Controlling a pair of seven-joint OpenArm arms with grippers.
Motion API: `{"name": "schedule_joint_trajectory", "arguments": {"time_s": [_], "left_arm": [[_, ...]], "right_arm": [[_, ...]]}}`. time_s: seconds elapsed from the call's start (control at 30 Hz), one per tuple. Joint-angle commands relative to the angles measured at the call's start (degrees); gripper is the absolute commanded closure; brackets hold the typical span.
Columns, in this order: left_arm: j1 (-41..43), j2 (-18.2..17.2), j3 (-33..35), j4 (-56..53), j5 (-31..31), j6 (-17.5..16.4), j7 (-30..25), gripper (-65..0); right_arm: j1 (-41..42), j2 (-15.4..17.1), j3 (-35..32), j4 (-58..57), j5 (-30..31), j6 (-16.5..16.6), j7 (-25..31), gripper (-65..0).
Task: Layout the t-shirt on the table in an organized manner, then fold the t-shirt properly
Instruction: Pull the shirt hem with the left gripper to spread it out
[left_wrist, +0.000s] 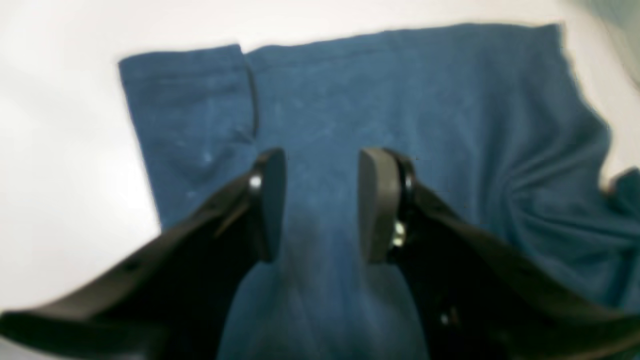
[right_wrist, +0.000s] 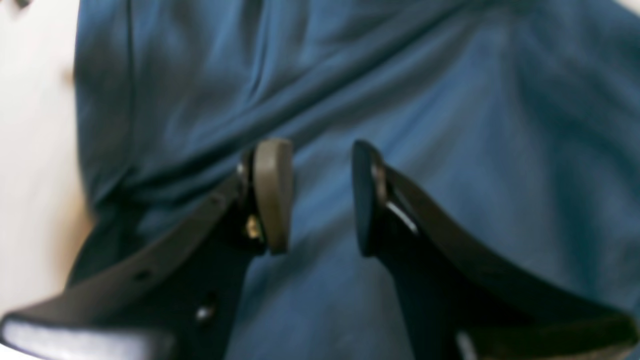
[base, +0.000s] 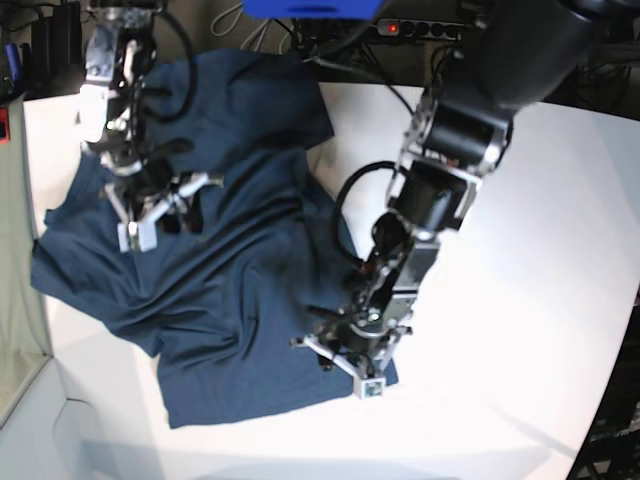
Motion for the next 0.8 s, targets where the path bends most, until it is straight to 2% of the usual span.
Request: {"name": "schedule_joint_trajectory", "arguments": {"time_s": [0.0,0.17,0.23,0.37,0.53,0.7,0.77], "left_arm": [[-3.28,0.56,-0.10,-2.57,-0.03,-0.06,-3.58,-23.5],[-5.13,0.29,5.53,-11.36,-0.03,-0.06,-12.81,-23.5],[-4.43,-0.85,9.22,-11.80,-0.03,-0.06,-14.21,-23.5],[-1.26,-3.84,10.98,-11.27,-0.47,-0.06,-14.48,-23.5],[2.61,-9.99,10.80,-10.48,-1.08,0.03,-14.56,-23.5],[7.53,-16.50,10.89,-4.24,-7.50,0.20,-13.86,-23.5],[10.78,-18.96,10.89,-1.07,-10.66,0.29,-11.31,-23.5]], "right_arm": [[0.10,0.53,0.28,0.77,0.34,0.06,1.82,-18.8],[-0.69,0.88,0.63,-3.19,0.34,0.06,1.99,-18.8],[0.36,2.64,0.72,-5.21,0.34,0.06,1.99,-18.8],[2.82,4.57,0.72,-9.96,0.34,0.06,1.99,-18.8],[7.92,8.09,2.74,-17.61,0.34,0.06,2.08,-18.8],[13.90,11.52,3.89,-25.78,0.34,0.24,2.17,-18.8],[16.10,12.84,3.89,-28.51,0.34,0.24,2.61,-18.8]]}}
